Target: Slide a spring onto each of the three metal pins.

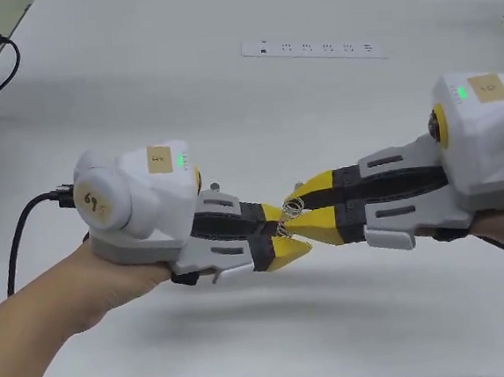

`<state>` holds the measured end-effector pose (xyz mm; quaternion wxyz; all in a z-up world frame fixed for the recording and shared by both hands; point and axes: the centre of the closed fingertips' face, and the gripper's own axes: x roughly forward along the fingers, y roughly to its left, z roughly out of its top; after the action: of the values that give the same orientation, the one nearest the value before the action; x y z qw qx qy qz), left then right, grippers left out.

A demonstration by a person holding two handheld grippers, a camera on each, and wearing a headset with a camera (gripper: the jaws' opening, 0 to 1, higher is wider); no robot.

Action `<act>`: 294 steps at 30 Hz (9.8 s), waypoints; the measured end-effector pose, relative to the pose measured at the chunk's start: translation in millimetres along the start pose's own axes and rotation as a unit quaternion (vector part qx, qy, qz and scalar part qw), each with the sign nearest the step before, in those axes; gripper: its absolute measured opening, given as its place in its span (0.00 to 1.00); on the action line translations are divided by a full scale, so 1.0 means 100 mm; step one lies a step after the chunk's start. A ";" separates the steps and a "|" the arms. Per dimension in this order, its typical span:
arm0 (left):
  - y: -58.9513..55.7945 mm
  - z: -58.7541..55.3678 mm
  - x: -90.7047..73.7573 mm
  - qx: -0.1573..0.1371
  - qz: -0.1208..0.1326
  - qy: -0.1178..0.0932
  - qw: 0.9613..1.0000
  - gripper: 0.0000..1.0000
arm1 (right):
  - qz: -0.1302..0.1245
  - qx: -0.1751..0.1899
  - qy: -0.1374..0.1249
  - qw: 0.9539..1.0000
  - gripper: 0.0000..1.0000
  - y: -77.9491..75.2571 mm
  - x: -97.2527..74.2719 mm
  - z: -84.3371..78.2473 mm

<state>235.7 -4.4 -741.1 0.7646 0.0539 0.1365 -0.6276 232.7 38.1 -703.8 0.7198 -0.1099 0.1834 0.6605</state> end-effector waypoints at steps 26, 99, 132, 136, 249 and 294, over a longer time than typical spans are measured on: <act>0.03 0.04 -0.08 -0.019 0.017 -0.011 1.000 0.04 | -0.006 -0.033 -0.006 0.999 0.07 0.04 0.08 0.10; 0.60 -0.50 -1.13 -0.064 0.225 0.016 0.972 0.98 | -0.161 -0.006 0.000 0.987 0.08 -0.66 -0.31 -0.05; 0.60 -0.57 -1.21 -0.076 0.238 0.024 0.968 0.98 | -0.190 0.066 0.018 0.979 0.08 -1.10 -0.06 -0.31; 0.59 -0.59 -1.21 -0.079 0.237 0.026 0.968 0.98 | -0.187 0.069 0.022 0.980 0.08 -1.11 -0.02 -0.34; 0.55 -0.66 -1.23 -0.079 0.233 0.039 0.968 0.97 | -0.200 0.068 0.056 0.976 0.27 -1.17 0.15 -0.90; 0.49 -0.57 -1.15 -0.067 0.217 0.041 0.973 0.96 | -0.190 0.021 -0.014 0.981 0.30 -0.66 -0.17 -0.32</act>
<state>254.8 128.8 -768.1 0.8782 0.0571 0.1945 -0.4331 293.6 2.7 -731.5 0.8369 -0.1182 0.1629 0.5090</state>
